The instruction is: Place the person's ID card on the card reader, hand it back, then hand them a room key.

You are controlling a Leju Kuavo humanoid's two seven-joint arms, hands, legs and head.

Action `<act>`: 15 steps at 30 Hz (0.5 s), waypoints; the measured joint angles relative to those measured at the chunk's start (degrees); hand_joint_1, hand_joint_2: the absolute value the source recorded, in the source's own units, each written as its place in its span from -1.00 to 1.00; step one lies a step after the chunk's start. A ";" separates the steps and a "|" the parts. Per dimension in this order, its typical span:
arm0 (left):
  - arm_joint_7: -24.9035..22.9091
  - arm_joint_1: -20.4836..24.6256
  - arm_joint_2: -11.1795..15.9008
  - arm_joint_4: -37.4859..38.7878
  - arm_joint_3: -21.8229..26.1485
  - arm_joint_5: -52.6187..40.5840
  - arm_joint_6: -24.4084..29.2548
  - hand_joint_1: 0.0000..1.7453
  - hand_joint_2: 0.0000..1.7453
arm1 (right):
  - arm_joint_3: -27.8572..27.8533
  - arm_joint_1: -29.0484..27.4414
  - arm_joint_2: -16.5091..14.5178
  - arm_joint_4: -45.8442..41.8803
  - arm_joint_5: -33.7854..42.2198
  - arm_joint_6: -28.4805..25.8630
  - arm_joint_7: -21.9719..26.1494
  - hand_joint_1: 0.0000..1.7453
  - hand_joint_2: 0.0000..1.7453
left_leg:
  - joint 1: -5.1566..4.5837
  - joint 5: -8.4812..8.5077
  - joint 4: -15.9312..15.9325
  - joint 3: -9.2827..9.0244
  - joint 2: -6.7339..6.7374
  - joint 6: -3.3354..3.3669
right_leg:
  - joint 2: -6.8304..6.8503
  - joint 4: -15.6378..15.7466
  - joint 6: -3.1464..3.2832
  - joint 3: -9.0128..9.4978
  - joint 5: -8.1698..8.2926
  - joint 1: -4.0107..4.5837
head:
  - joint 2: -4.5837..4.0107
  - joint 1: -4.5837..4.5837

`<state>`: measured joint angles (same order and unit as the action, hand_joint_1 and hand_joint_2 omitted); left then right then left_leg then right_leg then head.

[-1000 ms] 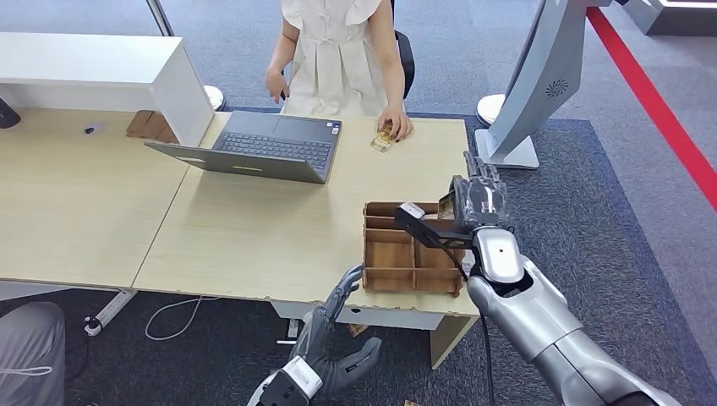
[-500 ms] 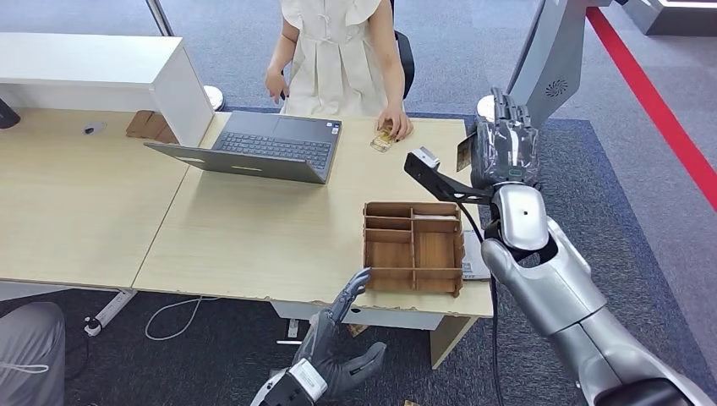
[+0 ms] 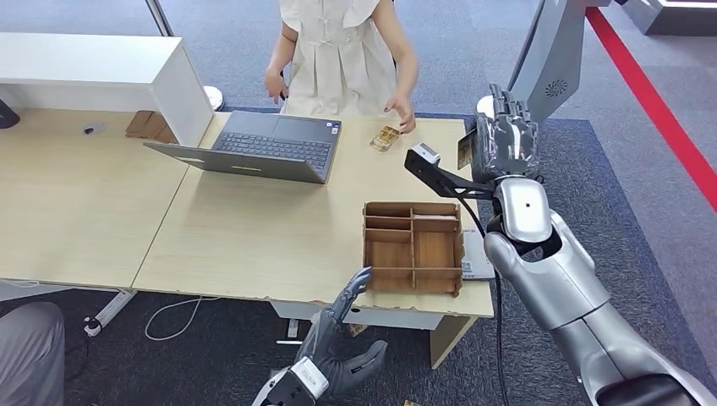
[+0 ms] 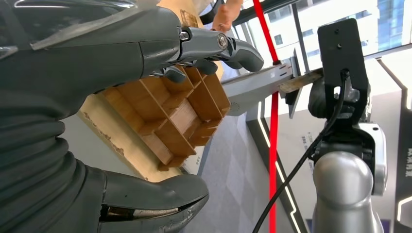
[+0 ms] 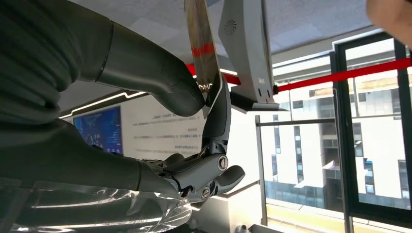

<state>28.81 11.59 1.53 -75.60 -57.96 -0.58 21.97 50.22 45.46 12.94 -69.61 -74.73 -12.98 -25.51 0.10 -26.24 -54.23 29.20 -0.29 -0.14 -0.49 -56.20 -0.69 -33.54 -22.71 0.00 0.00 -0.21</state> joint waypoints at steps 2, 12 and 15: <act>0.33 0.31 -0.23 0.34 -0.17 0.29 -0.25 -1.00 1.00 | 0.51 1.33 -1.42 1.95 0.73 0.68 1.11 1.00 1.00 | 0.00 0.00 0.00 0.01 0.00 0.00 | -0.01 -0.01 0.01 -0.01 0.00 0.00 | 0.00 0.00; 0.57 1.76 -1.05 1.92 -1.53 0.78 -1.51 -1.00 1.00 | 3.44 9.72 -11.85 13.73 3.34 1.13 3.73 1.00 1.00 | 0.04 0.04 0.00 0.02 -0.01 -0.03 | 0.00 -0.07 0.01 -0.07 0.00 0.04 | 0.00 -0.01; 0.57 1.99 -1.15 2.28 -1.78 0.87 -1.69 -1.00 1.00 | 3.82 10.91 -13.58 15.92 3.41 1.27 3.75 1.00 1.00 | 0.04 0.04 0.00 0.03 -0.01 -0.03 | 0.00 -0.06 0.01 -0.07 0.00 0.03 | 0.00 0.00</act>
<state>29.38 13.57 0.38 -73.32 -59.75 0.29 20.28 54.05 56.37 -0.64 -53.69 -71.32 -11.71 -21.75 0.13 -26.20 -54.23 29.23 -0.30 -0.17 -0.48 -56.25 -0.68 -33.60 -22.71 0.03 0.00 -0.21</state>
